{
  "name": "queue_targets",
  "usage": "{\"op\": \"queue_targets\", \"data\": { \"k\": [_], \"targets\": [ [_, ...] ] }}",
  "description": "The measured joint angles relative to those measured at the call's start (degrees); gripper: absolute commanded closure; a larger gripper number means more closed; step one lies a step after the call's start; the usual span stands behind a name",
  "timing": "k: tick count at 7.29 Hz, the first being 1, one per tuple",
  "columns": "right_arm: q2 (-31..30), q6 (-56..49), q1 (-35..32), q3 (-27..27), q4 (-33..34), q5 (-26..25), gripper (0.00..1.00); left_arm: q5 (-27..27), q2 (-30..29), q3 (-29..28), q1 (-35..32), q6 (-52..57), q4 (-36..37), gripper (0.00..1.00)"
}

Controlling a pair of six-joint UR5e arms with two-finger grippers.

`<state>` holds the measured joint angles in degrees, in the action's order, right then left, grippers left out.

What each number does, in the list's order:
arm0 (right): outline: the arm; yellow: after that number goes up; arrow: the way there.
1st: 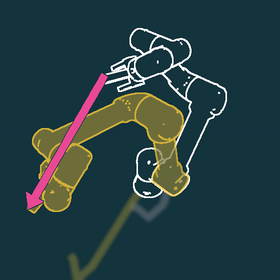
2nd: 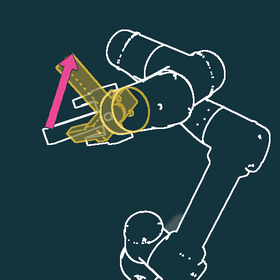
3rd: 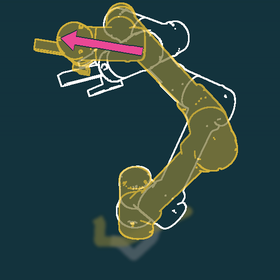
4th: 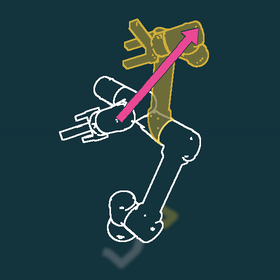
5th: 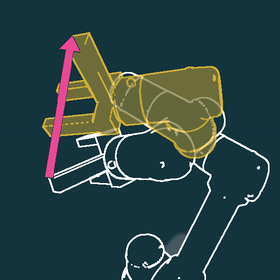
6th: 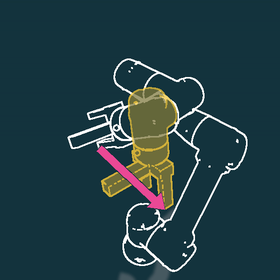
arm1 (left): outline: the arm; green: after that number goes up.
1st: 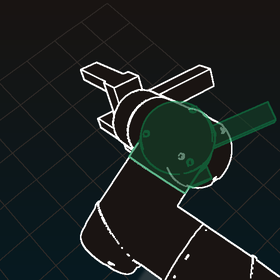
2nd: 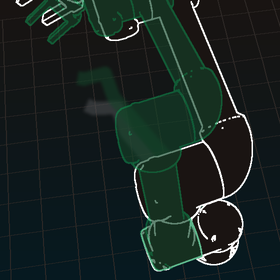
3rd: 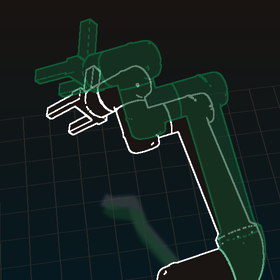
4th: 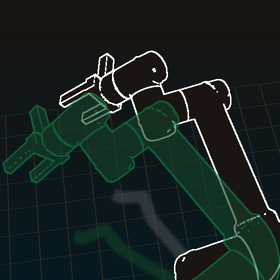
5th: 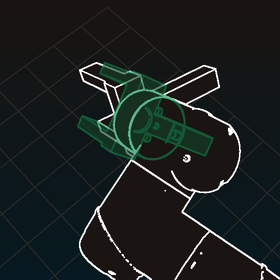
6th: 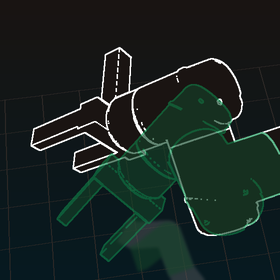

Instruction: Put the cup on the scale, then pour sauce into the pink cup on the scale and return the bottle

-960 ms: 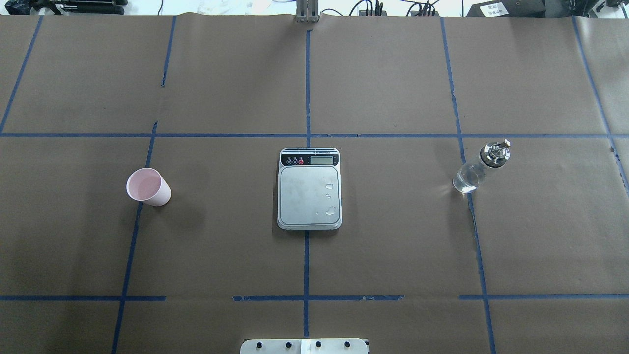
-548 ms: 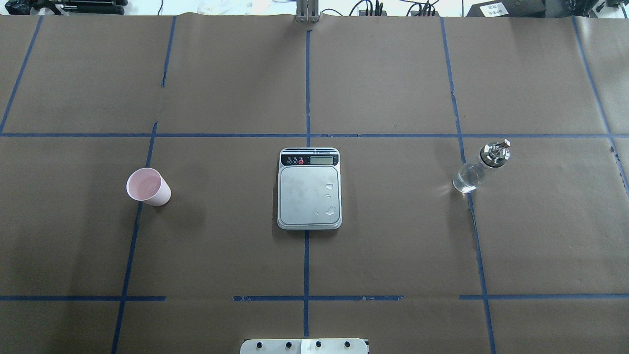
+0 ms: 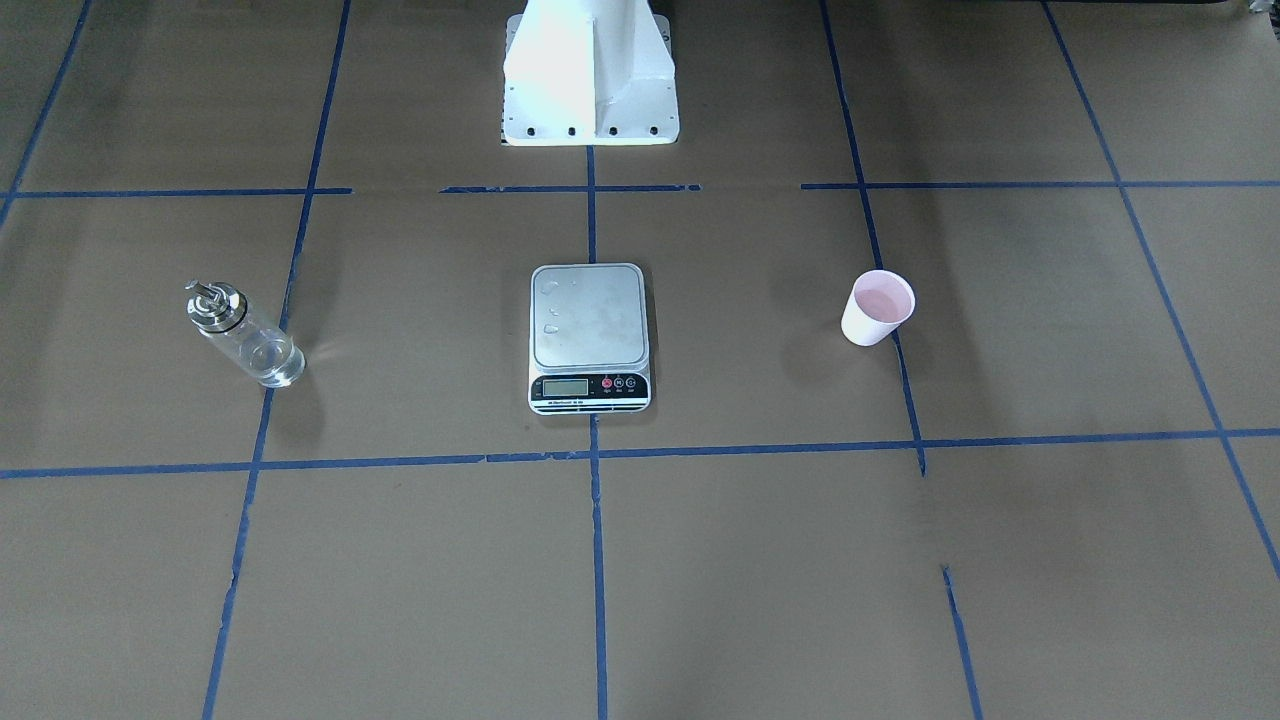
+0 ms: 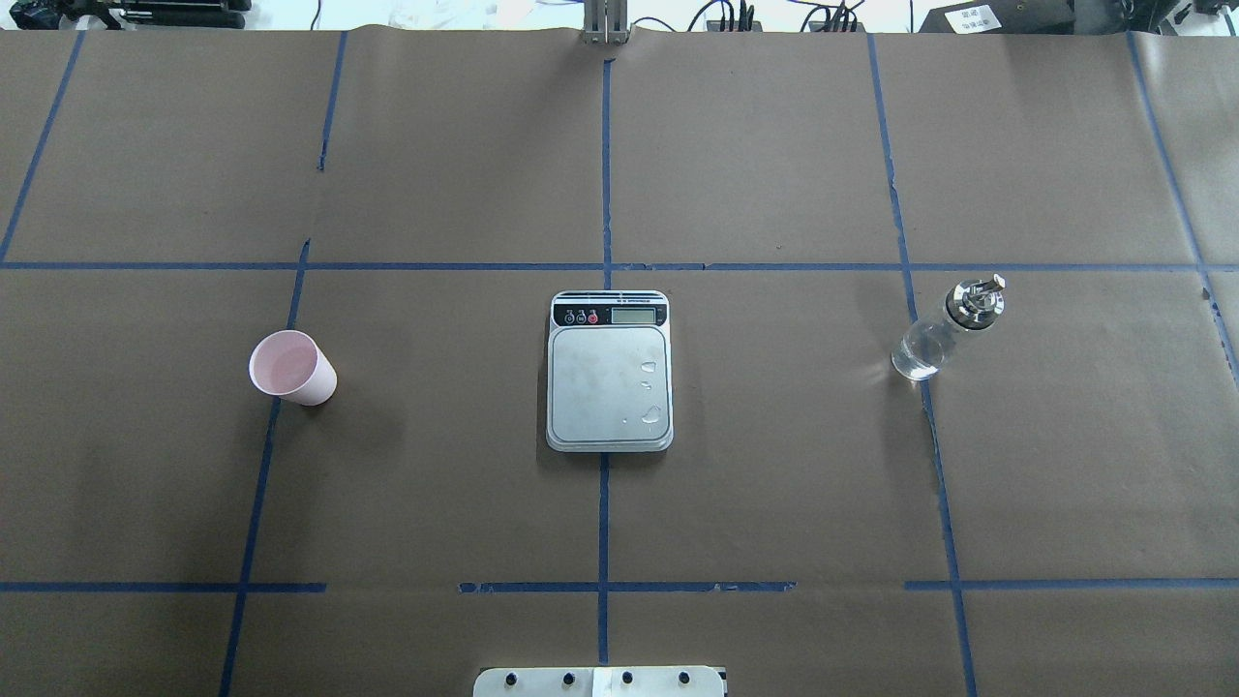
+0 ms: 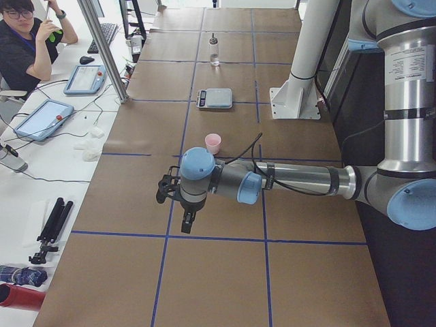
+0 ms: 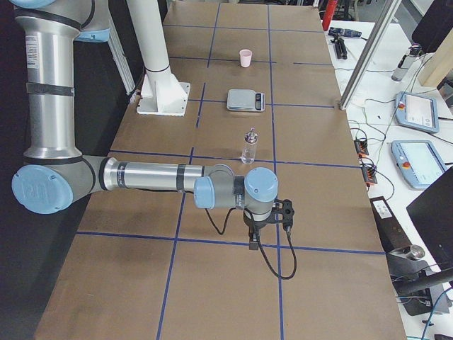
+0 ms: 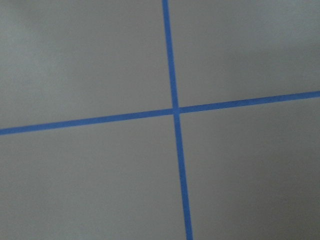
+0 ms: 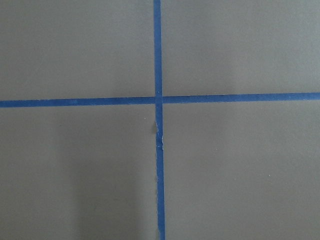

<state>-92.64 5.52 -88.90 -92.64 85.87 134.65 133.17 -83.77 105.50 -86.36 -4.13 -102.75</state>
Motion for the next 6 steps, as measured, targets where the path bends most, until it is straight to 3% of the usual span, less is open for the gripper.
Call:
{"op": "queue_targets", "data": {
  "k": [2,4,6],
  "targets": [
    [-0.1,0.0,0.0,-0.9,0.0,0.3,0.0,2.5,-1.4,4.0,3.2,-1.1,-0.8,0.0],
    [-0.2,0.0,0.0,-1.2,0.0,0.4,0.0,9.2,-3.4,4.4,5.6,-5.8,-0.9,0.0],
    [0.0,0.0,0.0,-1.1,0.0,0.4,0.0,8.9,-7.8,4.9,15.3,-27.5,-3.7,0.0]
  ]
}}
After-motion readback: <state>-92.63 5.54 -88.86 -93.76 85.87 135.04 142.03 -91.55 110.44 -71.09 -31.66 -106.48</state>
